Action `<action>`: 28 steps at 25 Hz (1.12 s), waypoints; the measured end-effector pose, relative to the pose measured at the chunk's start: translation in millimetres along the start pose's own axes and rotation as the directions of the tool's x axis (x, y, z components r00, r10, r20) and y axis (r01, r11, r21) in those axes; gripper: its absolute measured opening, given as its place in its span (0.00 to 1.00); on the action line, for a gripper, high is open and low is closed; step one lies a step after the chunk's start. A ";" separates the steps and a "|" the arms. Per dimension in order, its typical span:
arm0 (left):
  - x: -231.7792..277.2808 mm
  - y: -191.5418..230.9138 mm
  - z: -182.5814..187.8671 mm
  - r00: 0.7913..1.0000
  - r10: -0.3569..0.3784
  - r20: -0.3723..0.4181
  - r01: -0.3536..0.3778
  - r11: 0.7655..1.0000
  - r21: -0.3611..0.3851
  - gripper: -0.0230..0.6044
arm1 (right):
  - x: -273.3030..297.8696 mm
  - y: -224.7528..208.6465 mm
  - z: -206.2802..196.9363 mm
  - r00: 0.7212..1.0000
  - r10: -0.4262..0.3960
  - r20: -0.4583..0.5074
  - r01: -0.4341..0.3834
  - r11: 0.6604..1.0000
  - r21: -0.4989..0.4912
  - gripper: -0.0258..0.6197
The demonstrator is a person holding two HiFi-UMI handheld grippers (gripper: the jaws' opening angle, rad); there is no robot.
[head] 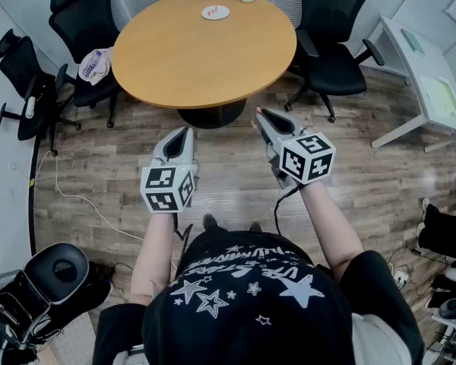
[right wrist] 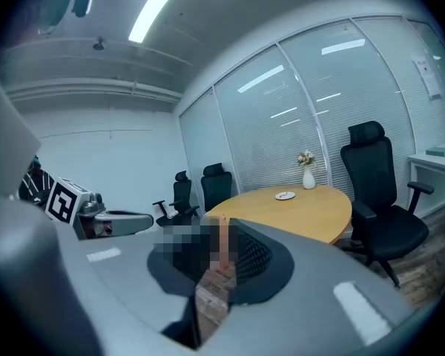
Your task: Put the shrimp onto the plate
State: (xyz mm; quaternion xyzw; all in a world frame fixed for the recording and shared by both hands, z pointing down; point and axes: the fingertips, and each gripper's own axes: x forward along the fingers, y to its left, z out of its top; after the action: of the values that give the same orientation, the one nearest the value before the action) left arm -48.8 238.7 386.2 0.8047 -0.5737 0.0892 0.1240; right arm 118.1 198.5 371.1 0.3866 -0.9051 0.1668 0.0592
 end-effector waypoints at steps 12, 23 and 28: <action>7.9 26.2 -7.9 1.000 -0.008 -0.015 0.007 0.999 -0.033 0.04 | 21.4 3.4 -4.2 1.000 -0.021 -0.019 0.021 1.000 -0.005 0.12; 10.2 65.8 -19.5 0.997 -0.073 -0.037 0.071 0.996 -0.051 0.04 | 49.6 1.7 -15.1 0.990 -0.141 -0.006 0.140 0.983 0.120 0.12; 9.1 85.3 -27.6 0.993 -0.104 -0.051 0.102 0.994 -0.050 0.04 | 57.4 11.4 -21.9 0.984 -0.176 -0.007 0.176 0.978 0.109 0.12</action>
State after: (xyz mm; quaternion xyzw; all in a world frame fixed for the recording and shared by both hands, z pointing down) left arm -126.6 212.3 423.4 0.8274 -0.5299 0.0903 0.1627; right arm 69.7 174.5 402.3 0.4680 -0.8569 0.2099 0.0512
